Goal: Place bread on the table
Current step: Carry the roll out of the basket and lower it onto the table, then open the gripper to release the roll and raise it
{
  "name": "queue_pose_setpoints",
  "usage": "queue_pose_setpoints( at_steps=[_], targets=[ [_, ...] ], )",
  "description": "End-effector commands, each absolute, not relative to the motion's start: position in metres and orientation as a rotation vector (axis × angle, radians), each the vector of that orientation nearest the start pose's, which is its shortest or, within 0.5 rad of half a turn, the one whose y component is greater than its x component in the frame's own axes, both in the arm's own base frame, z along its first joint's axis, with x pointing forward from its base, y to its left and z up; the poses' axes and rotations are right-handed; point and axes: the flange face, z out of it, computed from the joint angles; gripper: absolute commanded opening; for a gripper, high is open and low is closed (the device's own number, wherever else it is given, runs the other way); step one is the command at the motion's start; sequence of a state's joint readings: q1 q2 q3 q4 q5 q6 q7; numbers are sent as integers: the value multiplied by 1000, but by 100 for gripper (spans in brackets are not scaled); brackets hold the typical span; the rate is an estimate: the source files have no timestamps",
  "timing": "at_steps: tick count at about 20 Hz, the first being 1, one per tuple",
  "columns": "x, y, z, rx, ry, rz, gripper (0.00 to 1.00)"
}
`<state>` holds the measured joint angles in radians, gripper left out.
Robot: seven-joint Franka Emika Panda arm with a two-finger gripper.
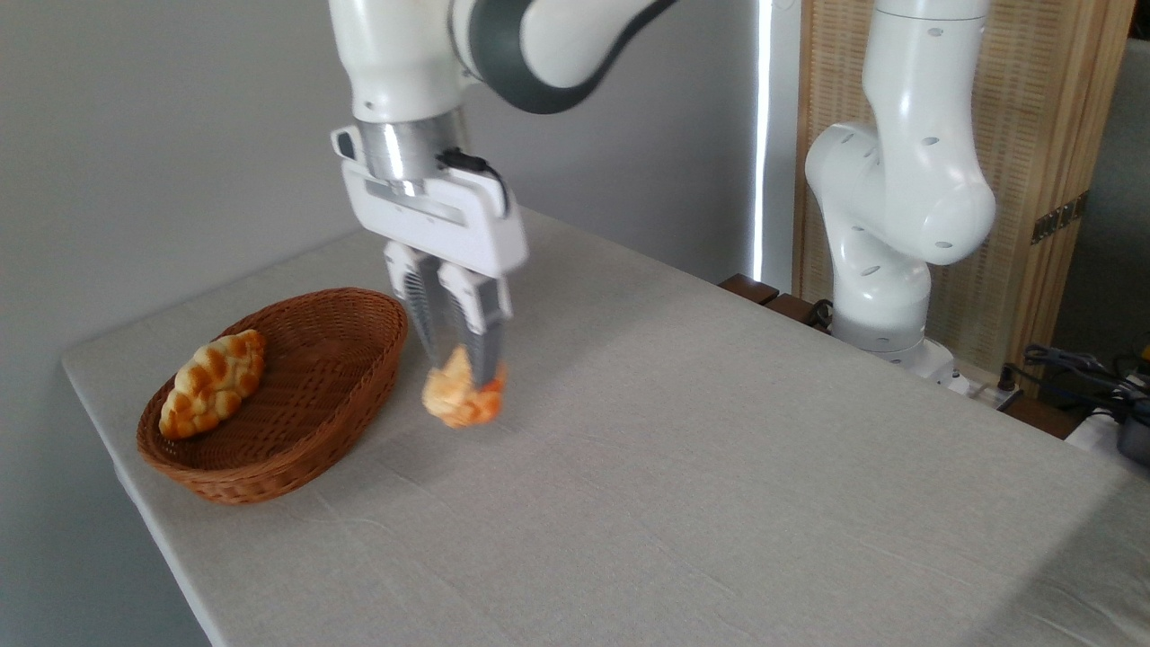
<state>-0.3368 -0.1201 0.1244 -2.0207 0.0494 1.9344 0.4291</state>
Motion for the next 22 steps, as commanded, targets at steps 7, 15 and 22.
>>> queue_pose_setpoints(
  at_steps=[7,15,22],
  targets=[
    [503,-77,482,-2989,989,63,100],
    [504,-85,475,-2978,1015,75,100],
    [511,-92,532,-2969,1027,-106,100]
  ],
)
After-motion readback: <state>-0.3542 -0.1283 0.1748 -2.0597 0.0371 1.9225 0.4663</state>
